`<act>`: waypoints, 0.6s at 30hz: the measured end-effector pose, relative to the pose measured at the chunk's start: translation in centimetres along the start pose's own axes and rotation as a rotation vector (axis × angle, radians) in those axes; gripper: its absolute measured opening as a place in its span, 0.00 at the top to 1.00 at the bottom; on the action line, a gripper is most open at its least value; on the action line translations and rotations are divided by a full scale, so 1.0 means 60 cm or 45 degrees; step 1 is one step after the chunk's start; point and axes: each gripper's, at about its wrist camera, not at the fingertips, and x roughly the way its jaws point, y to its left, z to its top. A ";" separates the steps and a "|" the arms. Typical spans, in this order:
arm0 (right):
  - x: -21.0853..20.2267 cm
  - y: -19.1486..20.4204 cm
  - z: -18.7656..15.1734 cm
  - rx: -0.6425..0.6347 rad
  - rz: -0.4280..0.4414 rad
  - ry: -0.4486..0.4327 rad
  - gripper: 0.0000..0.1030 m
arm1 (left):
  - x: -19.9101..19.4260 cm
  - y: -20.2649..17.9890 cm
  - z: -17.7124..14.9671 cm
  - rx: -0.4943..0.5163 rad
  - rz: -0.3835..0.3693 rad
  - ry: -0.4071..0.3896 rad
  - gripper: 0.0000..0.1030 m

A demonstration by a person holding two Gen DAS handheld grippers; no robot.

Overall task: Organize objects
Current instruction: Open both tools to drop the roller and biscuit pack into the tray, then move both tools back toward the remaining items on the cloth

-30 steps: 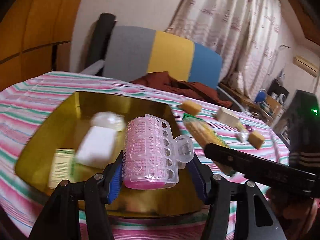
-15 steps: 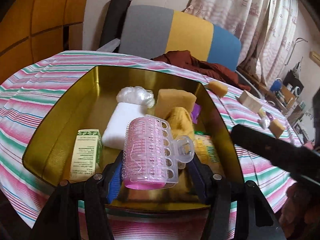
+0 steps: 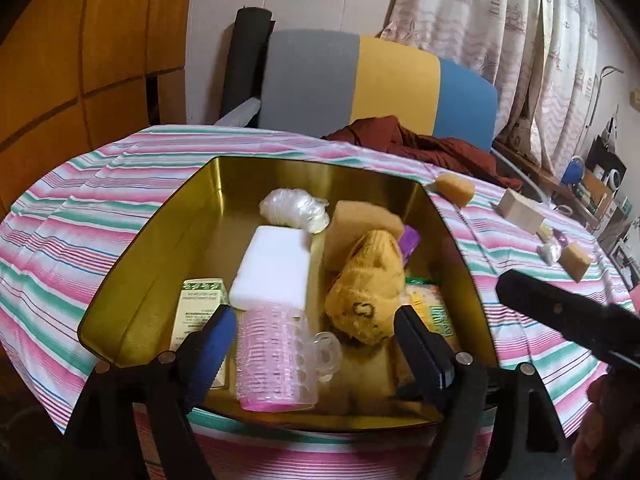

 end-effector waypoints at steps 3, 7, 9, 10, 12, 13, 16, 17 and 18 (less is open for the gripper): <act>-0.001 -0.008 0.001 0.014 -0.014 -0.002 0.25 | -0.007 -0.004 0.000 -0.018 -0.032 -0.017 0.20; -0.003 -0.021 0.000 0.031 -0.040 -0.007 0.23 | -0.014 -0.022 0.000 0.011 -0.061 -0.033 0.20; -0.004 -0.031 0.000 0.048 -0.059 -0.008 0.22 | -0.016 -0.034 -0.002 0.045 -0.064 -0.039 0.20; -0.004 -0.036 -0.001 0.055 -0.067 -0.006 0.22 | -0.018 -0.041 -0.003 0.065 -0.073 -0.041 0.20; -0.003 -0.049 -0.002 0.077 -0.093 0.003 0.21 | -0.020 -0.053 -0.005 0.089 -0.097 -0.043 0.20; -0.002 -0.055 -0.002 0.086 -0.100 0.005 0.21 | -0.022 -0.059 -0.006 0.102 -0.113 -0.046 0.20; -0.002 -0.072 -0.005 0.105 -0.129 0.013 0.21 | -0.030 -0.077 -0.009 0.143 -0.146 -0.063 0.20; -0.002 -0.078 -0.006 0.111 -0.138 0.015 0.21 | -0.032 -0.084 -0.011 0.161 -0.156 -0.067 0.20; -0.003 -0.085 -0.006 0.118 -0.147 0.016 0.21 | -0.035 -0.091 -0.012 0.178 -0.165 -0.073 0.20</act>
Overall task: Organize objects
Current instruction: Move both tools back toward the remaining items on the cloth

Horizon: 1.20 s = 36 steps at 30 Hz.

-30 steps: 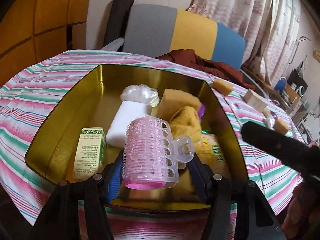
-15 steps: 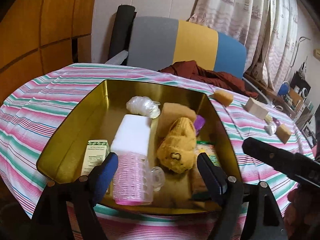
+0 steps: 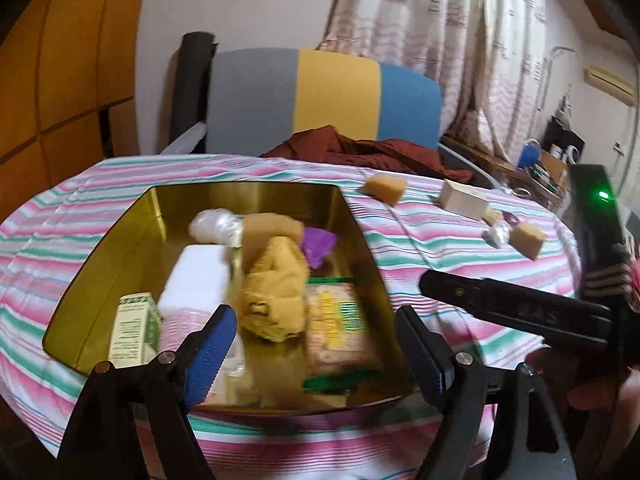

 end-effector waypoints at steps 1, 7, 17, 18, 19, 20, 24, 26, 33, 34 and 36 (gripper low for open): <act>0.000 -0.005 0.000 0.005 -0.007 0.000 0.21 | -0.002 -0.008 -0.001 0.019 -0.013 -0.007 0.20; -0.005 -0.041 0.004 0.006 -0.066 -0.010 0.20 | -0.004 -0.051 -0.008 0.095 -0.092 0.000 0.20; -0.021 -0.151 0.026 0.042 -0.232 -0.044 0.16 | 0.003 -0.110 -0.030 0.129 -0.182 0.074 0.20; -0.023 -0.162 0.029 0.047 -0.246 -0.049 0.16 | 0.004 -0.119 -0.031 0.141 -0.192 0.081 0.20; -0.025 -0.170 0.032 0.050 -0.256 -0.053 0.16 | 0.006 -0.127 -0.031 0.154 -0.200 0.088 0.20; -0.027 -0.180 0.034 0.052 -0.268 -0.057 0.16 | 0.008 -0.134 -0.031 0.165 -0.209 0.095 0.20; -0.033 -0.225 0.043 0.054 -0.323 -0.059 0.16 | 0.019 -0.161 -0.030 0.204 -0.242 0.122 0.20; -0.037 -0.246 0.049 0.054 -0.353 -0.062 0.16 | 0.028 -0.175 -0.027 0.204 -0.270 0.143 0.20; -0.076 -0.369 0.108 0.093 -0.565 -0.152 0.16 | 0.057 -0.214 -0.022 0.205 -0.342 0.216 0.20; -0.080 -0.384 0.119 0.091 -0.588 -0.167 0.15 | 0.061 -0.220 -0.023 0.210 -0.349 0.229 0.20; -0.090 -0.418 0.147 0.074 -0.634 -0.204 0.13 | 0.067 -0.227 -0.023 0.212 -0.360 0.244 0.20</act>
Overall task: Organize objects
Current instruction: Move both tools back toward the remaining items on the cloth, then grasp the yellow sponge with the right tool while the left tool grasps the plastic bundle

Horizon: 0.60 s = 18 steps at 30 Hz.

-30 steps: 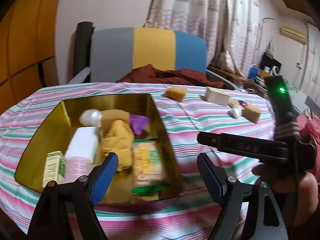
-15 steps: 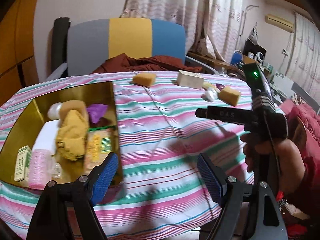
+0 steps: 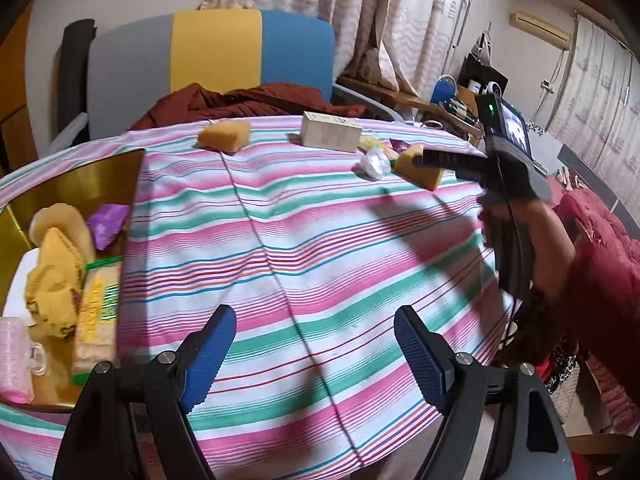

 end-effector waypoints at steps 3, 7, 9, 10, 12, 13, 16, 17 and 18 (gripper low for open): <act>0.019 -0.026 0.035 -0.035 -0.010 -0.039 0.09 | 0.012 -0.007 0.004 -0.003 -0.012 0.026 0.20; 0.062 -0.034 0.062 -0.131 -0.024 -0.020 0.08 | 0.023 -0.016 0.011 0.015 -0.017 0.046 0.20; 0.085 -0.035 0.064 -0.161 -0.016 0.006 0.08 | 0.028 -0.021 0.016 0.031 -0.016 0.053 0.20; 0.092 -0.036 0.063 -0.170 -0.016 0.010 0.08 | 0.033 -0.024 0.019 0.041 -0.017 0.059 0.20; 0.107 -0.037 0.058 -0.176 0.014 0.050 0.11 | 0.041 -0.028 0.024 0.052 -0.019 0.070 0.20; 0.112 -0.037 0.057 -0.176 0.026 0.062 0.17 | 0.046 -0.030 0.028 0.055 -0.025 0.074 0.20; 0.123 -0.037 0.052 -0.174 0.035 0.089 0.31 | 0.063 -0.039 0.040 0.070 -0.043 0.086 0.20; 0.125 -0.039 0.050 -0.165 0.033 0.090 0.32 | 0.070 -0.043 0.045 0.078 -0.046 0.087 0.20; 0.124 -0.042 0.049 -0.152 0.031 0.082 0.36 | 0.075 -0.046 0.050 0.087 -0.048 0.088 0.20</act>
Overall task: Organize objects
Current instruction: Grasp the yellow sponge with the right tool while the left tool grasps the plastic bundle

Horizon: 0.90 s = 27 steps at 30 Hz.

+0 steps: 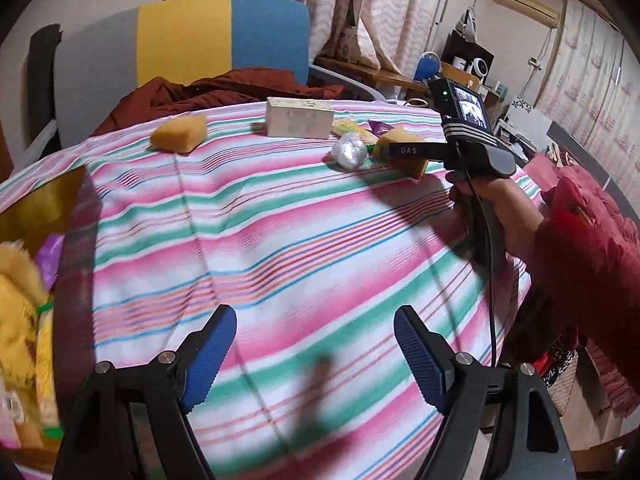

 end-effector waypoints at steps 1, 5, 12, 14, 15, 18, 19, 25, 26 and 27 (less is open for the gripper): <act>-0.002 -0.002 -0.002 0.009 0.006 -0.009 0.38 | 0.008 -0.004 0.009 0.013 -0.002 0.001 0.20; -0.011 0.000 -0.006 0.013 -0.008 -0.061 0.43 | 0.043 -0.021 0.045 0.028 -0.016 -0.013 0.20; -0.037 -0.009 -0.015 0.084 -0.128 -0.140 0.43 | 0.138 -0.039 0.131 -0.006 -0.018 -0.002 0.20; -0.036 -0.027 -0.017 0.154 -0.161 -0.135 0.43 | 0.169 -0.048 0.159 0.023 0.014 0.012 0.20; -0.037 -0.038 -0.019 0.200 -0.186 -0.130 0.43 | 0.183 -0.055 0.173 0.050 0.029 0.009 0.20; -0.037 -0.056 -0.021 0.270 -0.191 -0.126 0.43 | 0.211 -0.071 0.201 0.143 0.060 0.000 0.20; -0.036 -0.058 -0.021 0.278 -0.193 -0.125 0.43 | 0.221 -0.081 0.211 0.187 0.075 -0.008 0.20; -0.026 -0.060 -0.023 0.284 -0.205 -0.106 0.43 | 0.279 -0.098 0.250 0.243 0.074 0.003 0.20; -0.026 -0.060 -0.023 0.284 -0.204 -0.109 0.43 | 0.286 -0.099 0.253 0.244 0.066 0.001 0.20; -0.026 -0.060 -0.024 0.285 -0.203 -0.111 0.43 | 0.292 -0.101 0.256 0.253 0.062 -0.003 0.20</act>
